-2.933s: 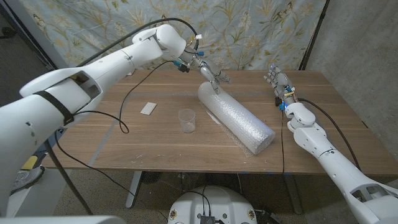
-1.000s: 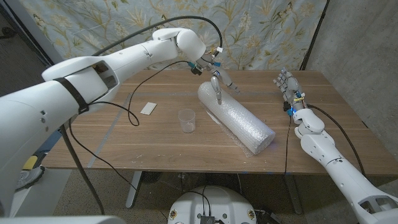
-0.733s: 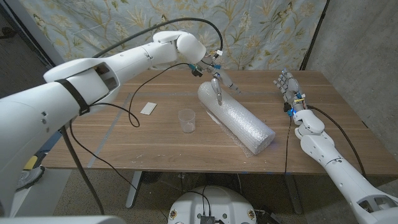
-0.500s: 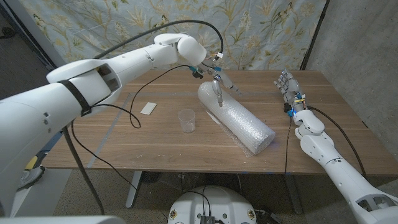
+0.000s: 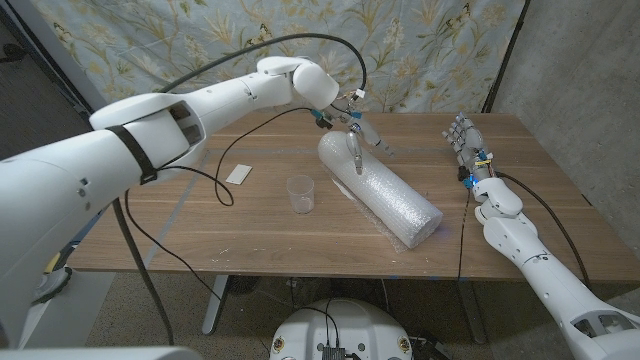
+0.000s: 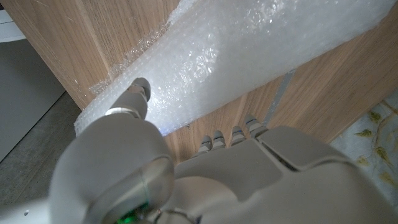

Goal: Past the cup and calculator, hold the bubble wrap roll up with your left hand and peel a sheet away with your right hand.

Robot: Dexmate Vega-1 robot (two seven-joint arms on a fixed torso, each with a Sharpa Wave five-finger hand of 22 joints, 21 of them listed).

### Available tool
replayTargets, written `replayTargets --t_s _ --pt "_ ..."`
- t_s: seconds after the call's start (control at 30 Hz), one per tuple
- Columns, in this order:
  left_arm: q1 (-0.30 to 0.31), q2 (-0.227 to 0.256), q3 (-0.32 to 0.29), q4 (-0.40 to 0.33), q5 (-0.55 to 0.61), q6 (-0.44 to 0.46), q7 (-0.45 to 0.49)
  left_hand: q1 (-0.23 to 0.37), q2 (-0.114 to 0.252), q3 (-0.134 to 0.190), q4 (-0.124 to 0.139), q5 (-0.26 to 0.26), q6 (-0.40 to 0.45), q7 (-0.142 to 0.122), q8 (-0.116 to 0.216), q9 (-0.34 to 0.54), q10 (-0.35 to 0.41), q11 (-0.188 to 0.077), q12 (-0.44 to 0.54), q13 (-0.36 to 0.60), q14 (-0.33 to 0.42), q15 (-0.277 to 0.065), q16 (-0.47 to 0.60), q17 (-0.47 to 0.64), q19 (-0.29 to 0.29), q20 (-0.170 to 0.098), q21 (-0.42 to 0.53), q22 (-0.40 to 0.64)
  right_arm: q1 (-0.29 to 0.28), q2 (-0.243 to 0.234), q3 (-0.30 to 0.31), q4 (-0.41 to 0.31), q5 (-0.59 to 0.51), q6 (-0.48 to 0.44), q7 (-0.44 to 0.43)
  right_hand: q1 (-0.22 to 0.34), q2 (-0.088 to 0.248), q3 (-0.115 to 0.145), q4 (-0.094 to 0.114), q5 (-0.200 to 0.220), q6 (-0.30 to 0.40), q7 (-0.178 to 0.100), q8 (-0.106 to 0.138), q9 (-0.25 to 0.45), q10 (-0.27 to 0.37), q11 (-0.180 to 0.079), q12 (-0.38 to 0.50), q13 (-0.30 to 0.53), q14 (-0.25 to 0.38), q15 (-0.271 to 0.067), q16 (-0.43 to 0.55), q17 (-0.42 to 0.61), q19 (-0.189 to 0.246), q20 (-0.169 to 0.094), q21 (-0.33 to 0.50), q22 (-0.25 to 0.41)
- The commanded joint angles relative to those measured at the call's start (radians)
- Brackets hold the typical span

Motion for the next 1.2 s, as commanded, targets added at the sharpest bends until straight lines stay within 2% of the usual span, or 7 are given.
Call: replayTargets --t_s 0.03,0.3,0.5,0.63,1.2 --pt "-0.004 -0.016 0.029 0.009 -0.012 0.004 -0.013 0.001 -0.004 -0.001 0.001 -0.003 -0.123 -0.004 0.004 0.004 -0.104 0.004 0.006 0.006 -0.055 -0.003 0.008 0.004 -0.001 -0.006 -0.001 0.004 0.010 -0.006 0.003 0.014 0.005 -0.007 0.004 -0.007 0.001 0.003 -0.003 -0.002 -0.003 0.000 0.005 0.001 -0.008 0.003 0.005 0.002 -0.008 0.004 0.004 0.002 -0.001 0.002 0.006 0.004" --pt "0.009 -0.011 0.034 0.006 -0.022 0.017 -0.020 -0.001 -0.004 -0.002 0.003 -0.006 -0.125 -0.004 0.002 0.004 -0.104 0.005 0.006 0.006 -0.055 -0.002 0.007 0.004 -0.001 -0.005 -0.001 0.004 0.028 -0.013 -0.003 0.024 0.000 -0.018 0.007 -0.007 0.001 0.003 -0.003 -0.002 -0.004 0.000 0.006 0.001 -0.008 0.002 0.005 0.003 -0.009 0.003 0.004 0.002 -0.001 0.002 0.006 0.003" --pt "0.008 -0.029 0.046 0.038 -0.024 0.000 -0.022 -0.002 -0.003 -0.003 0.004 -0.007 -0.125 -0.003 0.002 0.004 -0.103 0.003 0.007 0.006 -0.054 -0.003 0.007 0.004 -0.001 -0.005 -0.002 0.004 0.032 -0.012 -0.002 0.033 0.004 -0.018 0.009 -0.008 0.001 0.004 -0.004 -0.002 -0.005 0.001 0.006 0.001 -0.009 0.003 0.005 0.003 -0.008 0.003 0.004 0.001 -0.001 0.002 0.007 0.003" --pt "0.011 -0.033 0.050 0.046 -0.007 -0.018 0.011 -0.002 -0.002 -0.003 0.005 -0.009 -0.123 -0.004 0.002 0.004 -0.107 0.004 0.005 0.007 -0.060 -0.003 0.005 0.005 -0.003 -0.005 -0.003 0.004 0.029 -0.004 0.003 0.041 0.020 -0.012 0.017 -0.009 0.002 0.004 -0.004 -0.002 -0.005 0.001 0.006 0.001 -0.009 0.003 0.006 0.003 -0.009 0.002 0.005 0.002 -0.001 0.002 0.007 0.003" --pt "-0.025 -0.148 0.127 0.286 0.016 -0.138 0.090 -0.003 0.000 -0.005 0.007 -0.012 -0.119 -0.006 0.003 0.004 -0.108 0.004 0.006 0.008 -0.062 -0.003 0.004 0.004 -0.012 -0.005 -0.006 0.004 0.035 0.007 0.008 0.079 0.045 -0.007 0.044 -0.010 0.002 0.005 -0.006 -0.002 -0.004 0.002 0.007 0.001 -0.010 0.003 0.007 0.003 -0.009 0.002 0.006 0.002 -0.002 0.002 0.008 0.003"
